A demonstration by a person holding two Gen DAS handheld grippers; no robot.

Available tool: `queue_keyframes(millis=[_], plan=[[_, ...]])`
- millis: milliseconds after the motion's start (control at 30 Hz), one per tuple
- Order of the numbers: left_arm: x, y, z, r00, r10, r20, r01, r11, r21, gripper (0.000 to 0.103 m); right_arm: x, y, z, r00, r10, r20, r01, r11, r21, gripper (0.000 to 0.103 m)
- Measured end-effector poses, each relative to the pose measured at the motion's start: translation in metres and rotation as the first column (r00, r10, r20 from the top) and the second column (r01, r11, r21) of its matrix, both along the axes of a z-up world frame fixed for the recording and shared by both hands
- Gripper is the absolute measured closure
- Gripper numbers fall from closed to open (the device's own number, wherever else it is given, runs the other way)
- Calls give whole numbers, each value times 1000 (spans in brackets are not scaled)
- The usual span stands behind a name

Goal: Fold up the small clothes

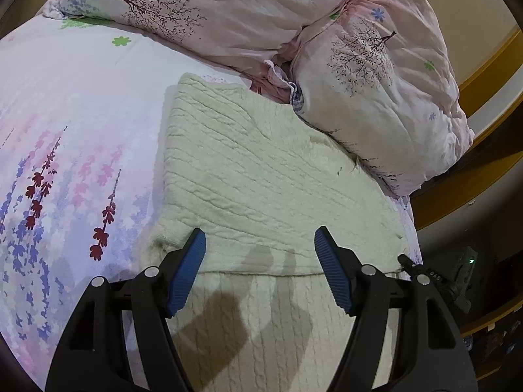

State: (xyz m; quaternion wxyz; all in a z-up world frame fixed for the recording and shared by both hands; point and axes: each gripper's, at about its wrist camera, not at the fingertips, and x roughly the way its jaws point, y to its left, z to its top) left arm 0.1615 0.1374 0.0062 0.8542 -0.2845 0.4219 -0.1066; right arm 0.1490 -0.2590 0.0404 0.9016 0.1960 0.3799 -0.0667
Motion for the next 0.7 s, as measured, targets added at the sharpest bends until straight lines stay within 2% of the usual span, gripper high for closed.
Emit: queue_keyframes(millis=[100, 233, 333, 367, 467, 500, 567, 633, 700], plan=[[0, 0, 0, 1000, -2, 0, 2, 1000, 6, 33, -7, 6, 12, 998, 12, 59, -8, 998, -69, 85], [1, -3, 0, 1000, -6, 0, 6, 1000, 21, 31, -5, 12, 15, 996, 55, 69, -50, 996, -72, 85], [0, -3, 1, 1000, -7, 0, 7, 1000, 27, 30, 2, 17, 8, 995, 93, 24, -91, 992, -89, 84], [0, -3, 1, 1000, -6, 0, 6, 1000, 26, 30, 11, 19, -2, 993, 114, -40, -117, 989, -89, 83], [-6, -2, 4, 1000, -10, 2, 10, 1000, 21, 30, 10, 19, -2, 991, 128, -42, -132, 987, -94, 82], [-10, -1, 7, 1000, -14, 6, 14, 1000, 22, 30, 8, 17, 0, 991, 129, -35, -132, 989, -72, 80], [-24, 4, 13, 999, -25, 20, 24, 999, 36, 30, -2, 9, 6, 990, 143, -1, -143, 990, -10, 61], [-38, 11, 17, 999, -29, 31, 27, 998, 58, 30, -13, 2, 14, 989, 145, 23, -146, 989, 1, 53], [-52, 20, 20, 999, -27, 31, 25, 997, 68, 30, -23, -5, 19, 988, 149, 31, -149, 989, -9, 50]])
